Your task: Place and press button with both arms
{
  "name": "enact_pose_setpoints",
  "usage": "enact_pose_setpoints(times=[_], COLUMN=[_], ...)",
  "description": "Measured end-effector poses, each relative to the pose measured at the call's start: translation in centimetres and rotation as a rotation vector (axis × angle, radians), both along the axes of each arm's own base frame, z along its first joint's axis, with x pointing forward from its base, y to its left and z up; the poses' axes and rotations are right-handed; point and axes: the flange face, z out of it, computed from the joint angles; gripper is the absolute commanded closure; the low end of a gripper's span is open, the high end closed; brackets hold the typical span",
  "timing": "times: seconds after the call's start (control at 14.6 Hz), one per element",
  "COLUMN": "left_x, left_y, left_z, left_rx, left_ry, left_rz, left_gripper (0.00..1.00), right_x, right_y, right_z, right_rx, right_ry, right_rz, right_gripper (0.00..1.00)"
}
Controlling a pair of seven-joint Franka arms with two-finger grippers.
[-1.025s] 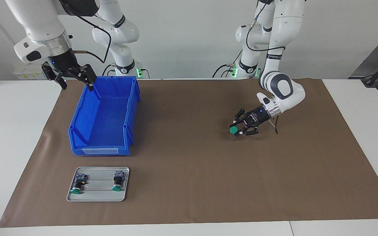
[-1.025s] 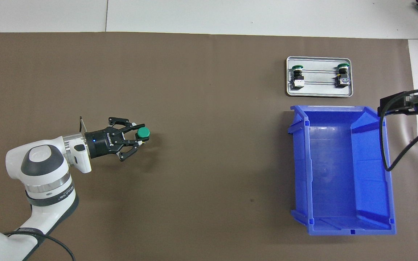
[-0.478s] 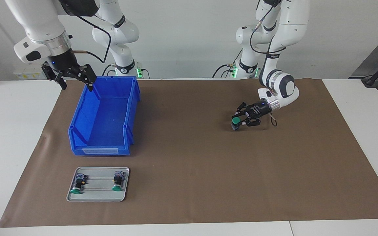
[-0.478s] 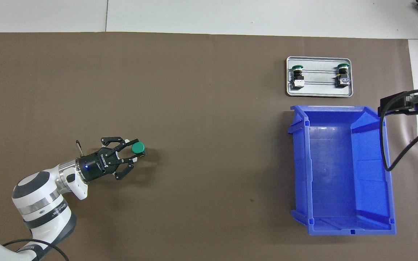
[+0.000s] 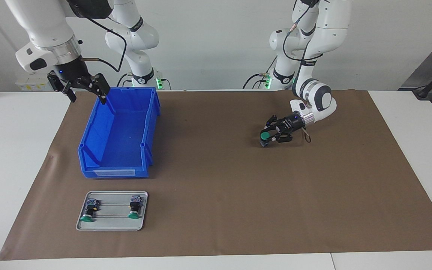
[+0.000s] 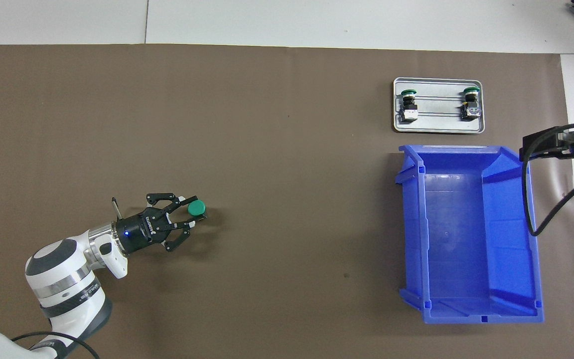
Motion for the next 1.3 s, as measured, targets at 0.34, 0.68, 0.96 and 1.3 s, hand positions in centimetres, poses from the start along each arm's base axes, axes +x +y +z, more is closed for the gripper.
enact_pose_setpoints(times=[0.34,0.68,0.96,1.3], left_x=[0.0,-0.3,-1.1,-1.1], left_y=[0.1,0.1,0.4,4.8], left_z=[-0.1,-0.3,-0.8,-0.5], left_rx=[0.006,0.005,0.024,0.073], left_ry=[0.007,0.022,0.049,0.129], left_rz=[0.003,0.006,-0.035,-0.132], left_gripper=[0.09,0.09,0.09,0.09], right_x=[-0.1,-0.1,-0.1,-0.2], right_y=[0.0,0.0,0.0,0.0], right_z=[0.0,0.0,0.1,0.1], right_rx=[0.000,0.000,0.000,0.000], right_ry=[0.003,0.003,0.005,0.005], right_rz=[0.000,0.000,0.001,0.000], right_gripper=[0.00,0.00,0.00,0.00])
